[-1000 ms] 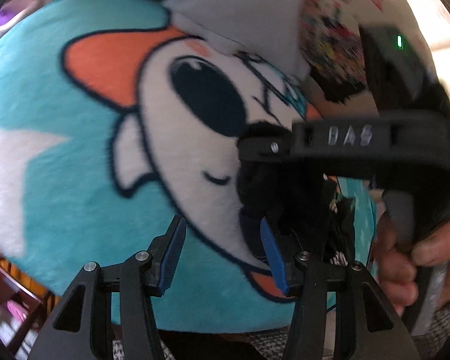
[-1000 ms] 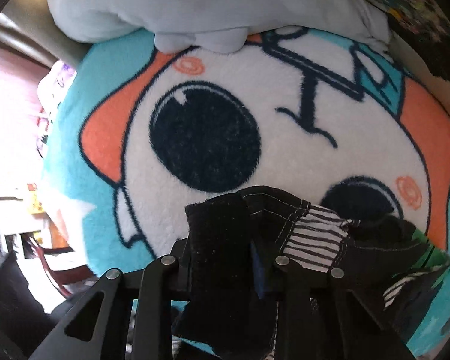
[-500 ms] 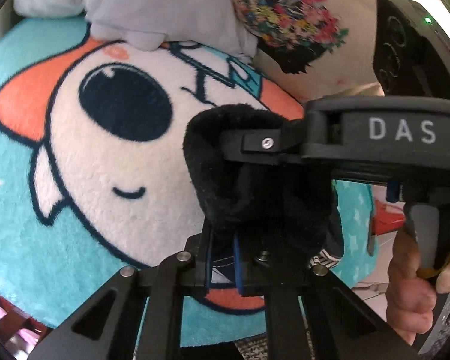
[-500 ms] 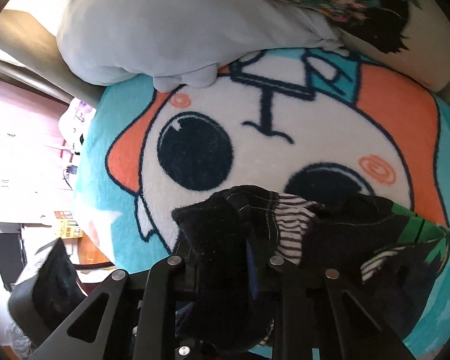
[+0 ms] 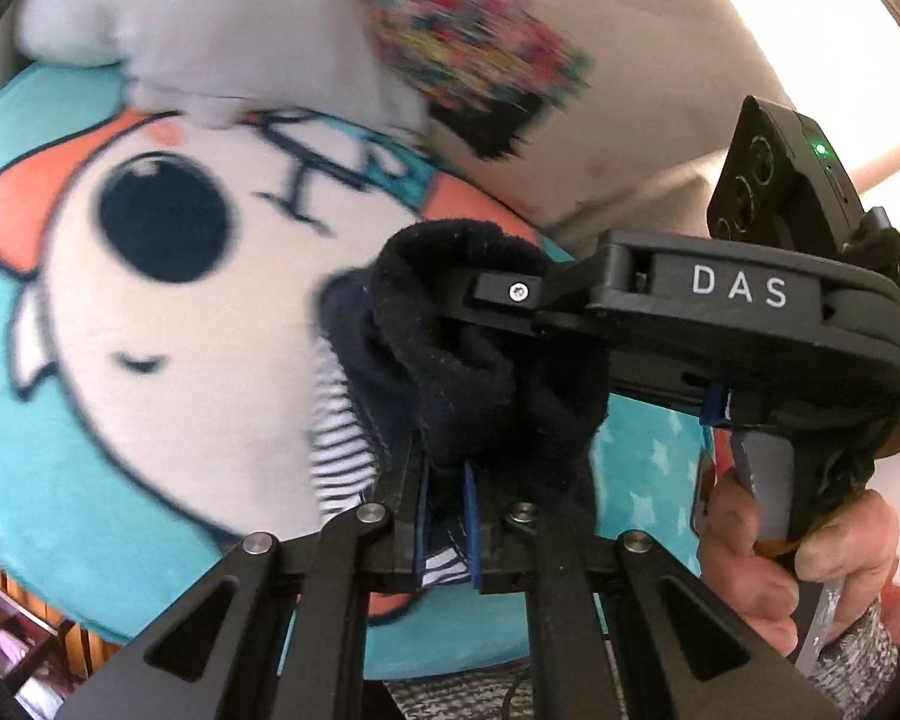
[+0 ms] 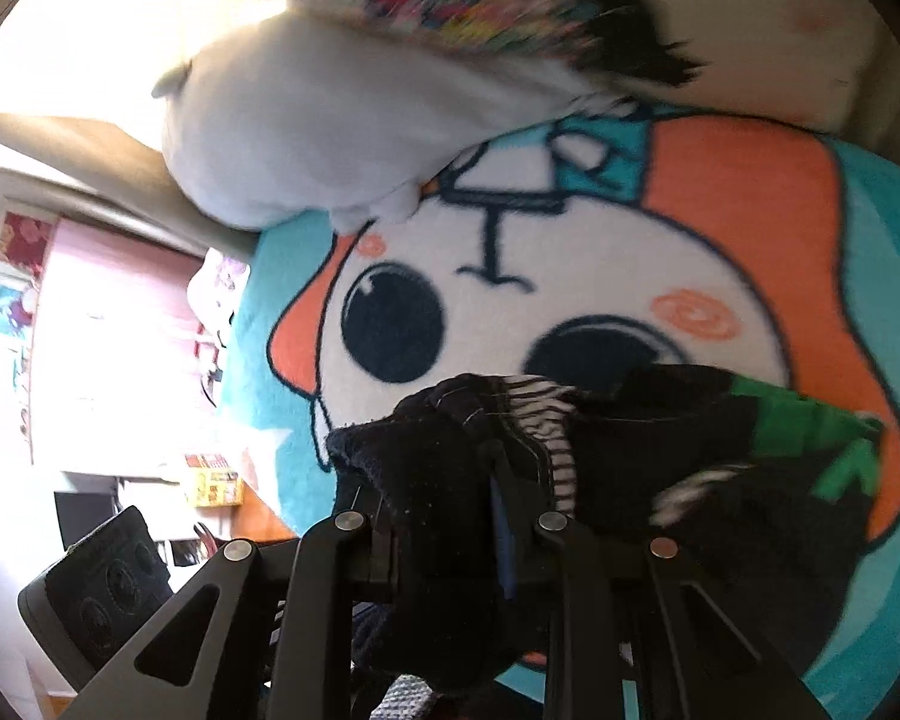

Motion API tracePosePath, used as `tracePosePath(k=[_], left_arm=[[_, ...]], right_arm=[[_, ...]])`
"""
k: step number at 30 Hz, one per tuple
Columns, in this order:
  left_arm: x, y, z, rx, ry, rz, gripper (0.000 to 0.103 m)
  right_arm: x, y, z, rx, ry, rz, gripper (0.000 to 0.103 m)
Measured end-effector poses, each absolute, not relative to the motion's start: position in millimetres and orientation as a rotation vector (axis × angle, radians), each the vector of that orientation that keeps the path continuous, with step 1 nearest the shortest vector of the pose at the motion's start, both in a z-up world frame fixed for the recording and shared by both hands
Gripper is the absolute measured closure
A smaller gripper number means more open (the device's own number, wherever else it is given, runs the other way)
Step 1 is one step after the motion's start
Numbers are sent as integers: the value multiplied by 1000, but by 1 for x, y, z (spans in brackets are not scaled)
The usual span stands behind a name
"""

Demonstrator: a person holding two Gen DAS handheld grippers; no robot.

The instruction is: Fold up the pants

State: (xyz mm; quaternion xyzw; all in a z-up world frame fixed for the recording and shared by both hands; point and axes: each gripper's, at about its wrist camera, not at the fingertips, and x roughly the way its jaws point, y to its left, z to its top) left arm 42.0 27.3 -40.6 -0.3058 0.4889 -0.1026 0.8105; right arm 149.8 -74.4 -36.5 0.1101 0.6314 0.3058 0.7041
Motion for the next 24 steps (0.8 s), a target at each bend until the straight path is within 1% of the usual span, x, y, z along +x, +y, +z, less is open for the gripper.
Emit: tracePosePath(k=[6,7,10,12,13,14,15,17,18,19,21,24], left_arm=[[69,-55,-49,-537,1124,-361,94],[71,-68,-52,-509,1144,-382,94],[75,-95,-59,-450,1193,-416,93],[74,-97,-56,-451,1196,-427,93],[73,-94,-52,-470,1189,-439,91],[72,-90,-48,-490,1183,-449,88],[70,-84,-43,-515,1173,-460,86],[67,-71,-36,-546,1157,-448,66],[64,-62,-33,-560,1140,-428,62],[60,-57,-32,-575,1131,-410,60],[58,-43,-37,-623,1130,-361,60],[55,-29,-51,-653,1152,-278,60]], right_arm=[[151,-170,-48,363,1351,561,79],[150,-182,-52,367,1346,538,76],[149,-227,-67,344,1324,396,76],[150,-249,-74,347,1319,348,71],[149,-257,-75,366,1316,343,62],[148,-267,-74,398,1301,342,58],[147,-273,-71,418,1276,345,57],[147,-280,-64,417,1237,352,53],[147,-280,-60,405,1222,351,53],[146,-279,-57,393,1212,340,53],[147,-280,-52,378,1193,337,48],[150,-280,-55,360,1214,345,47]])
